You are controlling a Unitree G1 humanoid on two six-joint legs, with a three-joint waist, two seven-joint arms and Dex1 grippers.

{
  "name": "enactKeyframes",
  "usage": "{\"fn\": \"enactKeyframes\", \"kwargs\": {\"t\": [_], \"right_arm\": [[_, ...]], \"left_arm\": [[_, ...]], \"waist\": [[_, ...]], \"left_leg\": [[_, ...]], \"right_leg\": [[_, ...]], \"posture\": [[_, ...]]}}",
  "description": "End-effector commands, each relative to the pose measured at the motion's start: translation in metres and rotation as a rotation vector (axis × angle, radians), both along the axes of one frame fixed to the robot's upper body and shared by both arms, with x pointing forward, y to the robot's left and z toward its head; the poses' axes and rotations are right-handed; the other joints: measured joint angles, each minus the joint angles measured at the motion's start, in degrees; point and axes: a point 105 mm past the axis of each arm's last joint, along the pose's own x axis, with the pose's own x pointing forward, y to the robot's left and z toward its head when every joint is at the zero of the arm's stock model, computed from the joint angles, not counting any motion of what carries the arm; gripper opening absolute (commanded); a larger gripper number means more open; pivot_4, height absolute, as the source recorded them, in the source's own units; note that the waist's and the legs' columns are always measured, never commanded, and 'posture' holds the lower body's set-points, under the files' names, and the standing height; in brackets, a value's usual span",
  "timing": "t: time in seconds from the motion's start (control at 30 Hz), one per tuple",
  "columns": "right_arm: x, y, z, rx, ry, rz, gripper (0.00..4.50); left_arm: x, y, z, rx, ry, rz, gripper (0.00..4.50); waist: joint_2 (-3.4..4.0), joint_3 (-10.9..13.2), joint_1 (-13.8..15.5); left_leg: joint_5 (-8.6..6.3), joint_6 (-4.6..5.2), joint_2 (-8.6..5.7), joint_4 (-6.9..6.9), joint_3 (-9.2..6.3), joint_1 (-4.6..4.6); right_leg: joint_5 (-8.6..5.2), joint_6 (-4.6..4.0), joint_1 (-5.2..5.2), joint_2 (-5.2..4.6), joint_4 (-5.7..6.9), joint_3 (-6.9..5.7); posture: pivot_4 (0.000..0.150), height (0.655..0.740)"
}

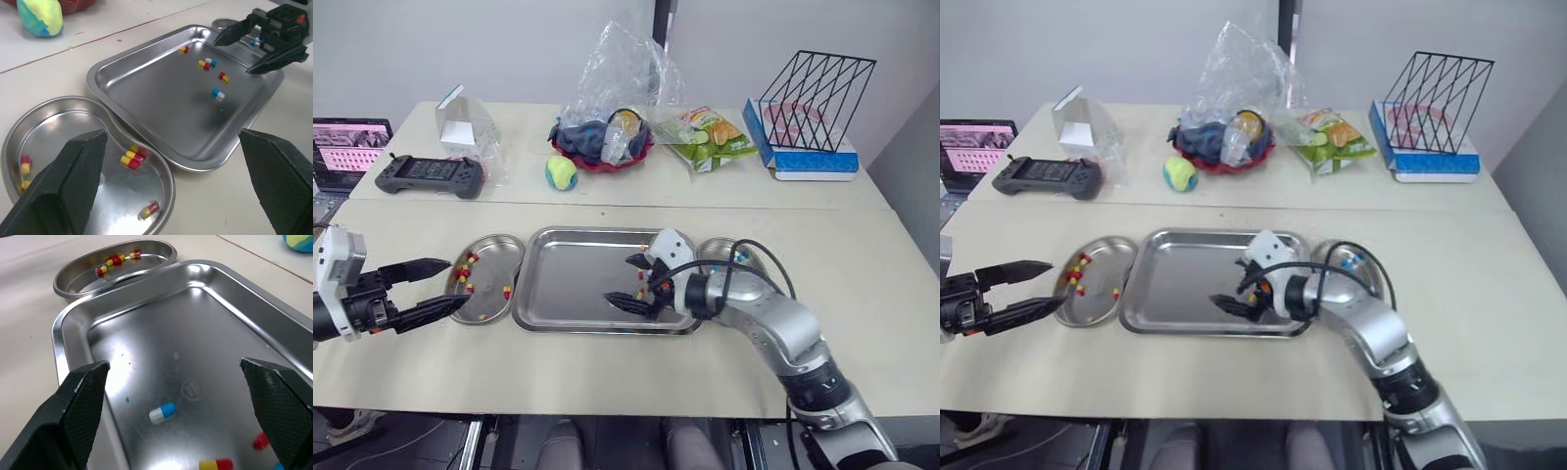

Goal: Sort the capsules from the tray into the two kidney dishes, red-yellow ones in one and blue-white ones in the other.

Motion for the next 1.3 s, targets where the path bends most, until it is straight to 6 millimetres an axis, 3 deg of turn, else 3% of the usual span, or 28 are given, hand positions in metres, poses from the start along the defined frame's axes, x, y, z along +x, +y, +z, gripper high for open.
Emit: {"fn": "enactKeyframes", "kwargs": {"t": [0.03, 0.5, 0.63, 0.93, 1.23, 1.3], "right_arm": [[0.003, 0.01, 0.006, -0.011, -0.051, 0.002, 4.5], [0.003, 0.023, -0.023, -0.063, 0.086, -0.084, 4.5], [-0.002, 0.027, -0.033, -0.079, 0.144, -0.107, 3.39], [0.002, 0.019, -0.046, -0.165, 0.131, -0.14, 3.39], [0.0, 0.017, -0.047, -0.188, 0.145, -0.16, 3.39], [0.0, 0.017, -0.047, -0.192, 0.147, -0.16, 2.86]], "left_arm": [[-0.006, -0.002, 0.012, 0.002, -0.056, 0.012, 4.49], [-0.017, -0.016, 0.005, -0.001, 0.003, -0.042, 4.49], [-0.015, -0.017, 0.006, 0.003, -0.004, -0.043, 4.5], [-0.014, -0.013, 0.009, 0.043, -0.024, -0.027, 4.5], [-0.01, -0.01, 0.006, 0.044, -0.051, 0.003, 4.5], [-0.009, -0.008, 0.006, 0.042, -0.056, 0.012, 4.5]], "waist": [[0.0, 0.0, -0.2], [-0.01, 0.0, -0.5], [-0.02, 0.0, -0.5], [-0.1, -0.1, -0.5], [-0.21, -0.1, -0.4], [-0.22, -0.1, -0.4]], "left_leg": [[0.0, 0.0, 0.0, 0.0, 0.0, 0.0], [0.01, -0.01, 0.0, -0.03, -0.06, 0.02], [0.01, -0.01, 0.01, -0.05, -0.07, 0.03], [0.01, -0.01, 0.01, -0.05, -0.07, 0.05], [0.01, -0.01, 0.01, -0.05, -0.08, 0.06], [0.01, -0.01, 0.01, -0.05, -0.07, 0.06]], "right_leg": [[0.0, -0.01, 0.0, 0.01, 0.0, 0.0], [0.0, -0.02, 0.0, 0.02, 0.01, -0.02], [0.0, -0.03, 0.0, 0.03, 0.02, -0.03], [-0.01, -0.03, 0.02, 0.02, 0.01, -0.03], [-0.01, -0.04, 0.04, 0.02, 0.01, -0.04], [-0.01, -0.03, 0.04, 0.02, 0.01, -0.04]], "posture": [[0.15, 0.7289], [0.15, 0.7289], [0.15, 0.7289], [0.15, 0.7289], [0.15, 0.7289], [0.15, 0.7289]]}}
